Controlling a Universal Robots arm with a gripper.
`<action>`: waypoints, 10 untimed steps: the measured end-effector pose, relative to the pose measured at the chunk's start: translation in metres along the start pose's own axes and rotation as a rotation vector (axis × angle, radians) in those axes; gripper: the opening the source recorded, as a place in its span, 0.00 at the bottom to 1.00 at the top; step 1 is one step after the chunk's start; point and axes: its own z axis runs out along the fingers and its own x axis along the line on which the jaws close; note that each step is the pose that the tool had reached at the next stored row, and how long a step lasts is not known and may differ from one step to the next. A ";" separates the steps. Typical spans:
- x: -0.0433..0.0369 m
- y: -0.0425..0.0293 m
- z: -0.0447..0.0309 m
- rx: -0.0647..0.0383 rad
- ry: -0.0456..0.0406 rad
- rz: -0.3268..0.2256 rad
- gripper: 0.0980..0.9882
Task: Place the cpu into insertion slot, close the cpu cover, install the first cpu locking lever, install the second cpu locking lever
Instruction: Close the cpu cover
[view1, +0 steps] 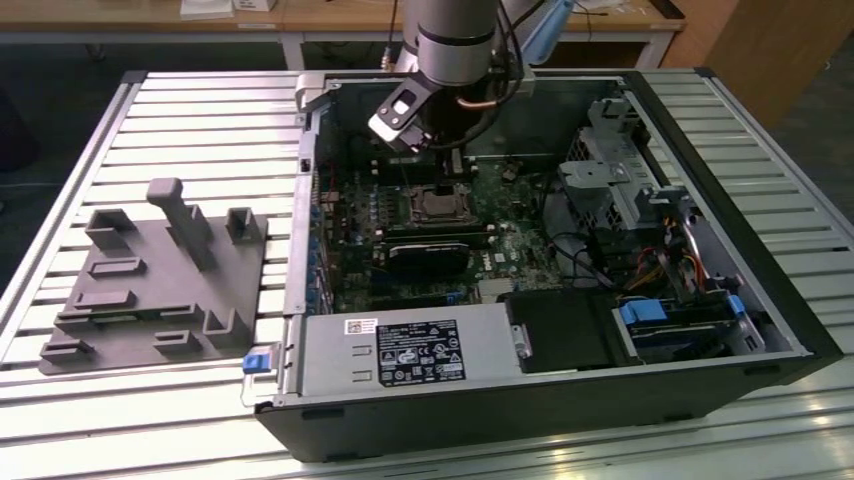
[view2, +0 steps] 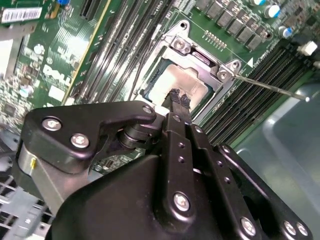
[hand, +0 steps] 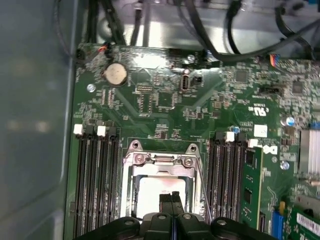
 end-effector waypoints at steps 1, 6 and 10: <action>0.0000 0.0000 0.0000 0.000 0.0005 -0.018 0.01; 0.0000 0.0000 0.0002 -0.003 0.0026 -0.109 0.01; 0.0000 0.0000 0.0002 -0.004 0.0043 -0.181 0.01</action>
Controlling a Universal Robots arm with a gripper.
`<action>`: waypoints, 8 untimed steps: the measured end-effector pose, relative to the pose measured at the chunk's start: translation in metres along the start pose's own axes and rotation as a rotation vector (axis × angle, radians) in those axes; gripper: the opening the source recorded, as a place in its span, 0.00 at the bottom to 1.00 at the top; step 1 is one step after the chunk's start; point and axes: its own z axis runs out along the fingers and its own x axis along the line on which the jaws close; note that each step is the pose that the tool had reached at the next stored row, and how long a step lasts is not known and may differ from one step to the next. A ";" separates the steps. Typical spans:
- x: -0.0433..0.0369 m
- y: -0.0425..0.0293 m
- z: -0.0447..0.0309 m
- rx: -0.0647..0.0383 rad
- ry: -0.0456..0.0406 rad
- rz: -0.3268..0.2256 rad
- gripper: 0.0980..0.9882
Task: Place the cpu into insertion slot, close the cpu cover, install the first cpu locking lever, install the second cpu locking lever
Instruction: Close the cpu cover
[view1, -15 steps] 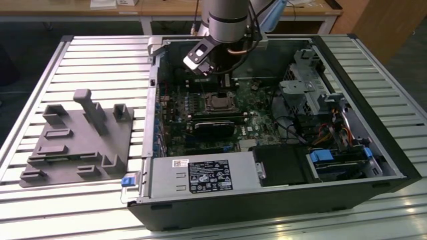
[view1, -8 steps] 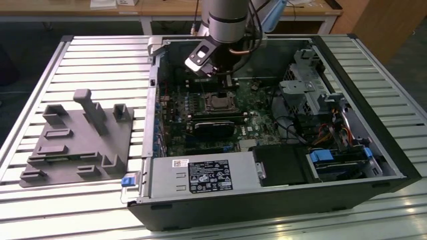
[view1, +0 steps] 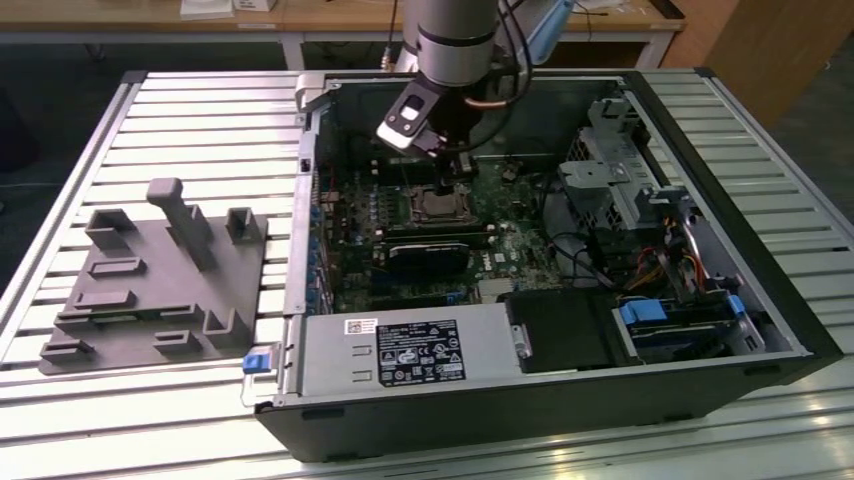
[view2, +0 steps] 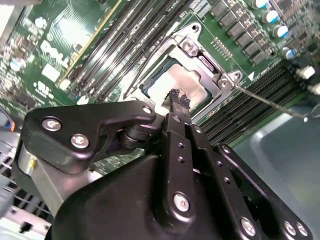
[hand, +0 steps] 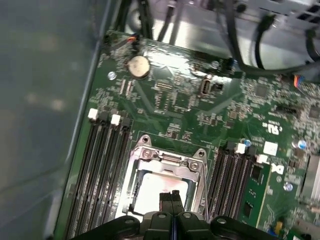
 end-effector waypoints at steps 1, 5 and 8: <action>0.0000 0.0000 0.0000 0.000 0.0004 -0.019 0.01; 0.0000 0.0000 0.0001 -0.002 0.0020 -0.091 0.01; 0.0000 0.0000 0.0001 -0.003 0.0024 -0.141 0.01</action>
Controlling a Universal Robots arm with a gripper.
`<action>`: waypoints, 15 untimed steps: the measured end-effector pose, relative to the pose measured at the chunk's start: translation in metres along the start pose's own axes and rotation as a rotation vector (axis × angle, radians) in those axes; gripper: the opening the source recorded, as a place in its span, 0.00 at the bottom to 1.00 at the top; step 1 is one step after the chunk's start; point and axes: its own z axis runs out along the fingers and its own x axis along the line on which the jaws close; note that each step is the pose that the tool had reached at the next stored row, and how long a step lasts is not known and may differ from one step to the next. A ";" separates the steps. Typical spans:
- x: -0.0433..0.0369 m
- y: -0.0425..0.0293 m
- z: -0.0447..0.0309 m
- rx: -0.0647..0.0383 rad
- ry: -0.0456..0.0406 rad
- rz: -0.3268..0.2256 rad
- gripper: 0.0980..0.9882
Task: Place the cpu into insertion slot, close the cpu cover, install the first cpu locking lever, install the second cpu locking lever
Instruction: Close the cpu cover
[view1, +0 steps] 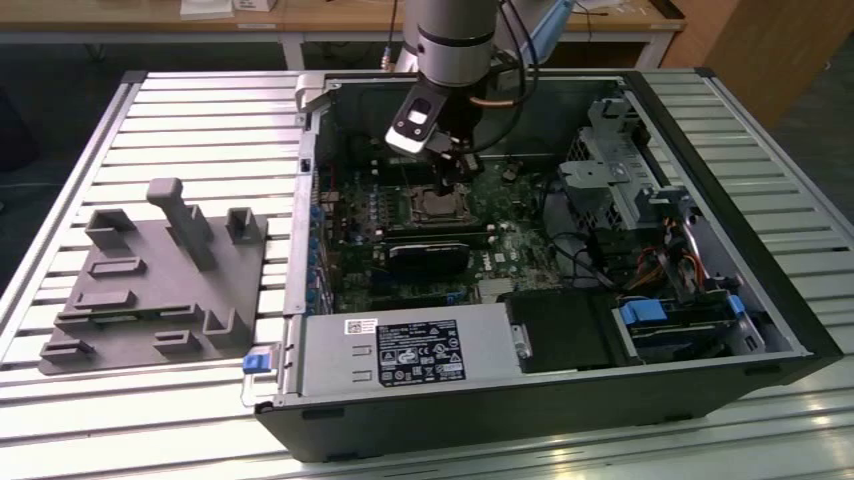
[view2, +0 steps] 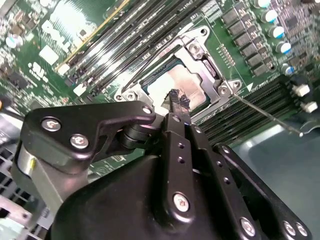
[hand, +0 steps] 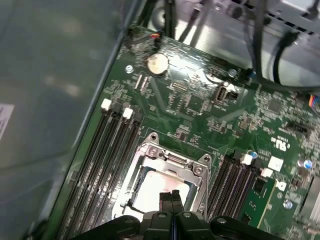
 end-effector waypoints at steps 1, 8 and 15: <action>0.0000 0.0000 0.0000 0.000 -0.0001 -0.017 0.01; 0.0000 -0.0001 0.0000 -0.002 0.0002 -0.124 0.01; 0.0000 -0.0002 0.0000 -0.004 0.0012 -0.234 0.01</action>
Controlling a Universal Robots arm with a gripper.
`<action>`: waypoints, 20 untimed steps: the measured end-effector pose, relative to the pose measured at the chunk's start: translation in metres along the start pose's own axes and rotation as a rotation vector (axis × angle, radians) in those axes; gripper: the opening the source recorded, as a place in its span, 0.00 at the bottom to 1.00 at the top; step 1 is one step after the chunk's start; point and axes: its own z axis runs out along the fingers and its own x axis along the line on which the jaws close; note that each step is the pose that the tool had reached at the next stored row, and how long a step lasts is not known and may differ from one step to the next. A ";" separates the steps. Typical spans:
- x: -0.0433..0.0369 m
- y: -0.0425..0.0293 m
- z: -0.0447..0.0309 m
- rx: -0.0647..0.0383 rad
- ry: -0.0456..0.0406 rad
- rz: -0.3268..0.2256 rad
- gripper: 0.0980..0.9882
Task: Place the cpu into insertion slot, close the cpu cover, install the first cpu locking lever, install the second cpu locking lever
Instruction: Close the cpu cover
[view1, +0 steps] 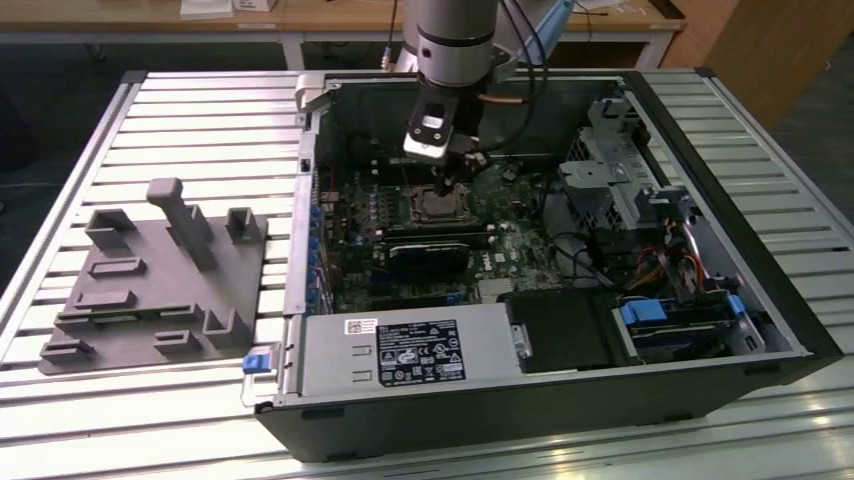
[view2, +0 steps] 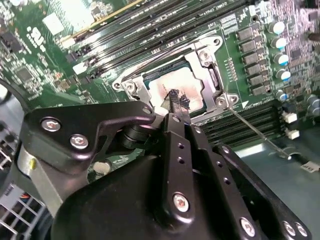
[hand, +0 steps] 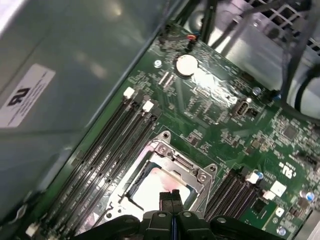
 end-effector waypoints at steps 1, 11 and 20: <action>0.0000 0.0000 0.0000 0.000 0.0003 -0.014 0.01; 0.0000 0.0000 0.0001 -0.005 0.0038 -0.182 0.01; 0.0000 0.0000 0.0002 -0.010 0.0071 -0.343 0.01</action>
